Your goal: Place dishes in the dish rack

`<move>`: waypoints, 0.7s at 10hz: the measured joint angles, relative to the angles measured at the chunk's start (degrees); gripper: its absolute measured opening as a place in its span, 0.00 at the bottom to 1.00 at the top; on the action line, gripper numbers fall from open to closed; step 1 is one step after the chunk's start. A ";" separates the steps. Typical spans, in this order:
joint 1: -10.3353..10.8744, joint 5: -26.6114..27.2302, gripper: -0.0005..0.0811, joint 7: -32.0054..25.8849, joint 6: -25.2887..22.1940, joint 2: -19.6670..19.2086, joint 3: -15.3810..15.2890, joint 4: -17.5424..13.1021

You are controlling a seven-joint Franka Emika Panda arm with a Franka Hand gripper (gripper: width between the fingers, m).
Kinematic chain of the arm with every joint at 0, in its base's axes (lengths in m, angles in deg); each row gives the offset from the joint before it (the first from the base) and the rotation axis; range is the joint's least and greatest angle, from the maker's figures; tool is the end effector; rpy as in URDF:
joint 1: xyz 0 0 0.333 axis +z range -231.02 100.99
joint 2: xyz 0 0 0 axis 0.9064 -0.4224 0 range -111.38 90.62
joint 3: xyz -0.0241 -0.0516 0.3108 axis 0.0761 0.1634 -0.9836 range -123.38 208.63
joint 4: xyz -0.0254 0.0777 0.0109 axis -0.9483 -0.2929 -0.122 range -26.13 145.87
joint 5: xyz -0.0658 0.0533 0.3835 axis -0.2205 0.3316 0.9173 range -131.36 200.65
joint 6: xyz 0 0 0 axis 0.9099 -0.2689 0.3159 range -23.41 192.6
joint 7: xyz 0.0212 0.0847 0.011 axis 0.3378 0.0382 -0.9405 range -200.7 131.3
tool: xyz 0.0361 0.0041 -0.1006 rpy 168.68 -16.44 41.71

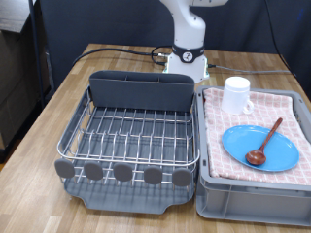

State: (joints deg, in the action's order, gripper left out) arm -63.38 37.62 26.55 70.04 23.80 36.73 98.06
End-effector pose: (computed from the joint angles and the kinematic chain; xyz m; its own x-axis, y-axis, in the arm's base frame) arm 0.3606 0.0613 0.5853 0.5741 -0.8187 -0.0091 -0.8183 -0.5741 0.0288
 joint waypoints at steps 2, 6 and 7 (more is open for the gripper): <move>0.01 0.71 0.99 5.96 1.10 -3.73 -2.68 -2.73; 0.03 0.97 0.99 15.01 3.74 -9.44 -6.78 -6.29; 0.03 0.97 0.99 16.73 5.02 -10.24 -7.60 -6.48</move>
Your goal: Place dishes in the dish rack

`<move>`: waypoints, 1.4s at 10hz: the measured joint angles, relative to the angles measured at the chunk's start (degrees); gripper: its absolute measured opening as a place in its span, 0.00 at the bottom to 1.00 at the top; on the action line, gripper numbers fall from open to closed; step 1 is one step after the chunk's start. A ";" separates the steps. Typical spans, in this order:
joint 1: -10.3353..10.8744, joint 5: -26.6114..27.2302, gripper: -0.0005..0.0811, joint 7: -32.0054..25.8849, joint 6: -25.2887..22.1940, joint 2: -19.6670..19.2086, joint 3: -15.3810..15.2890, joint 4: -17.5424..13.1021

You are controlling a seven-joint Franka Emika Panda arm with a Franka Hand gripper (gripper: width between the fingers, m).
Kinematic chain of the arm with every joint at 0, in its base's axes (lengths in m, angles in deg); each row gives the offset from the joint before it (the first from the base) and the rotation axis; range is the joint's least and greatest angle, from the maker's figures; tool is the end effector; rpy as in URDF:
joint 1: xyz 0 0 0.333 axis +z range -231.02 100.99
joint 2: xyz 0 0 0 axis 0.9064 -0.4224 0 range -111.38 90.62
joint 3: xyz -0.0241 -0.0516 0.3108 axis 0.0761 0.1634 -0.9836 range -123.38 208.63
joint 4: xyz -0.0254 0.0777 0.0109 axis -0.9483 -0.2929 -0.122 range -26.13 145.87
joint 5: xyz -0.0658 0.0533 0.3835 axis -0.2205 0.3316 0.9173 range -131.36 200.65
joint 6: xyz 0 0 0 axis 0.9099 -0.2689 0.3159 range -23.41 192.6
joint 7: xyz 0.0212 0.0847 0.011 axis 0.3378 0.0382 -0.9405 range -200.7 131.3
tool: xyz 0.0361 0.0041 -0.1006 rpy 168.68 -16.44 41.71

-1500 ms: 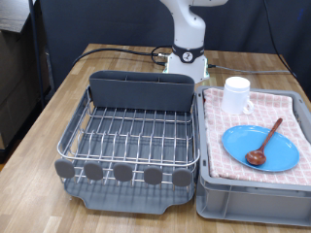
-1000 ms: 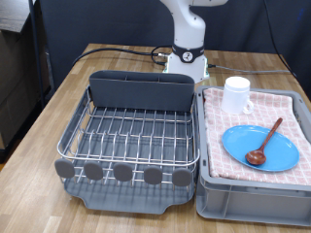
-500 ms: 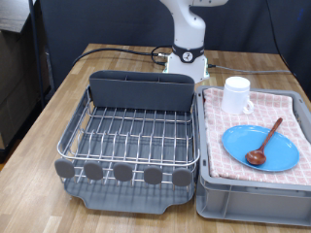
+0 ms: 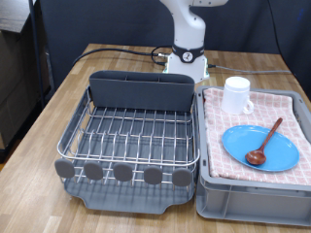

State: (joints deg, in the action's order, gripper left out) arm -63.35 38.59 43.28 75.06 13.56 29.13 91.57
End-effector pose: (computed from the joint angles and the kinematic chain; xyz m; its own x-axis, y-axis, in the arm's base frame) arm 0.4089 0.1324 0.5719 0.4302 -0.9025 0.0230 -0.9027 -0.4298 0.0200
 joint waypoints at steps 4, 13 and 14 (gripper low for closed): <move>0.22 0.63 0.99 4.10 3.48 -1.87 -2.22 -0.23; 0.31 -6.17 0.99 10.79 22.22 -10.34 -6.76 5.48; 0.32 -6.86 0.99 12.51 25.91 -11.86 -7.47 6.79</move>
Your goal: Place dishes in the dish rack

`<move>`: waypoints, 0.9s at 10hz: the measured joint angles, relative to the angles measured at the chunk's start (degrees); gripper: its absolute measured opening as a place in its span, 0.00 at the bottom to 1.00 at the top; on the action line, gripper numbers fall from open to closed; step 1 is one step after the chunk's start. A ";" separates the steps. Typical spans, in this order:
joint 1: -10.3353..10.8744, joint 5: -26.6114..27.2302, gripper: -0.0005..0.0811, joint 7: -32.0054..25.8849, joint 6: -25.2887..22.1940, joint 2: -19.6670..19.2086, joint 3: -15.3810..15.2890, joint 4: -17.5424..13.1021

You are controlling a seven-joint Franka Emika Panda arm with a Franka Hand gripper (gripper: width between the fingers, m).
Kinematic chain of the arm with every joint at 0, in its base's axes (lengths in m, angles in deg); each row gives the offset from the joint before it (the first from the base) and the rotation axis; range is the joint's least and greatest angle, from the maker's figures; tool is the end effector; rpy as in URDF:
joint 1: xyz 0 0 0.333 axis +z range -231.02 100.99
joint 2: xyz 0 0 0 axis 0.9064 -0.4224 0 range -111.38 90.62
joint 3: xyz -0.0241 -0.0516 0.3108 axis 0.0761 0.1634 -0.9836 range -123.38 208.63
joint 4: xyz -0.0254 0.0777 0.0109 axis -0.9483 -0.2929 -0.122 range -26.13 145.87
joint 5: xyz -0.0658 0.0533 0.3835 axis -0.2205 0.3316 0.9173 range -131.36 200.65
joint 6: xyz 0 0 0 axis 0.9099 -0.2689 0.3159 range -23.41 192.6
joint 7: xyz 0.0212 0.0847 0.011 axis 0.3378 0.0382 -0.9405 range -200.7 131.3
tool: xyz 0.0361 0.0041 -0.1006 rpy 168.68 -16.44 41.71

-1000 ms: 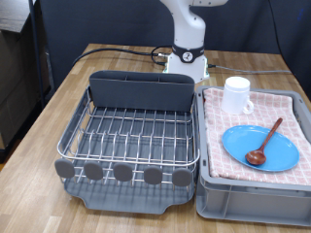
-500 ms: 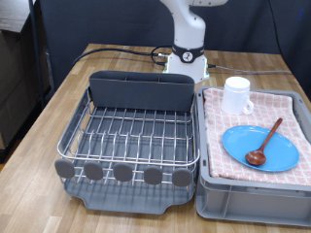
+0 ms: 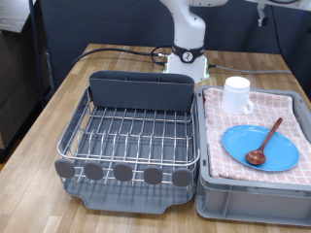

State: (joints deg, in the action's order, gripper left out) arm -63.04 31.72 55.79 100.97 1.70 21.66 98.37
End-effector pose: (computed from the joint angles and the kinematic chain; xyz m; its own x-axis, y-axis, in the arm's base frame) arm 0.4565 0.1973 0.4598 0.3938 -0.9114 0.1191 -0.9077 -0.4060 -0.1056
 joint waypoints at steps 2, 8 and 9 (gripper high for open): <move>0.02 -0.82 0.99 2.77 5.24 -3.52 -1.16 1.71; 0.08 -6.47 0.99 6.45 11.13 -10.32 -2.32 1.44; 0.21 -9.76 0.99 8.80 12.33 -11.01 -2.62 1.95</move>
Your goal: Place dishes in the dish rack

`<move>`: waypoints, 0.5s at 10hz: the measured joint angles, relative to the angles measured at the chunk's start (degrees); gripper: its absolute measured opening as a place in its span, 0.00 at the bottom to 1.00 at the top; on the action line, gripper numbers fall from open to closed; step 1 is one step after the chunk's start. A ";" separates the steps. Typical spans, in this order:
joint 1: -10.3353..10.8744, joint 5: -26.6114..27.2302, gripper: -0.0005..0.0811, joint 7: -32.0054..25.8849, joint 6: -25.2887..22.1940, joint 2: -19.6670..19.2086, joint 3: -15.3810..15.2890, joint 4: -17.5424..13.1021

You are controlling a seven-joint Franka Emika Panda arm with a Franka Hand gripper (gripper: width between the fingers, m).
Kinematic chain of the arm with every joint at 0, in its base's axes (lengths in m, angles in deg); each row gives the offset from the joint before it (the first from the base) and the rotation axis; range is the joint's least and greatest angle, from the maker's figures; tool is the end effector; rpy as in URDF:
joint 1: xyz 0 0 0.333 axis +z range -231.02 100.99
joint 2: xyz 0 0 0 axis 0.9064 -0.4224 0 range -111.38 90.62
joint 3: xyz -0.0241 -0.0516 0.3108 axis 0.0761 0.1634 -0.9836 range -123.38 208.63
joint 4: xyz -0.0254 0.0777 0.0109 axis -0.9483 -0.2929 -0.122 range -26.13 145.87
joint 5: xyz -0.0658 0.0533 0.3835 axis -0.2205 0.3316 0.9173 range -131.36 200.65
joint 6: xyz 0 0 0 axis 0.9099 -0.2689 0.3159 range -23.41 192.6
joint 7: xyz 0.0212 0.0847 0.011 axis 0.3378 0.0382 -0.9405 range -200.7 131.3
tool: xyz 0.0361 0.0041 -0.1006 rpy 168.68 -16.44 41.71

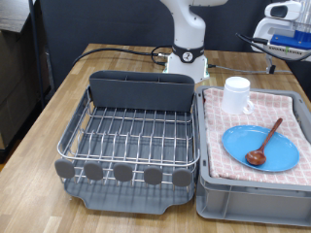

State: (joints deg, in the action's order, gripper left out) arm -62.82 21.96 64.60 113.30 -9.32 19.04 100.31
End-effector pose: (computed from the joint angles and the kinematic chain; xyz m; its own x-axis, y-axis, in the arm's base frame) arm 0.4740 0.2264 0.3734 0.4102 -0.8980 0.1591 -0.8946 -0.4301 -0.1214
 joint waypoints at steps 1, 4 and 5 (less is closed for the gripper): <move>0.10 -3.14 0.99 2.49 1.45 -1.02 -0.34 0.56; 0.24 -8.99 0.99 7.82 6.62 -5.67 -0.30 1.29; 0.23 -10.57 0.99 9.48 8.12 -7.39 0.07 1.29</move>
State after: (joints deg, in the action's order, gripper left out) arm -62.60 11.40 74.08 121.42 -16.71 19.11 101.60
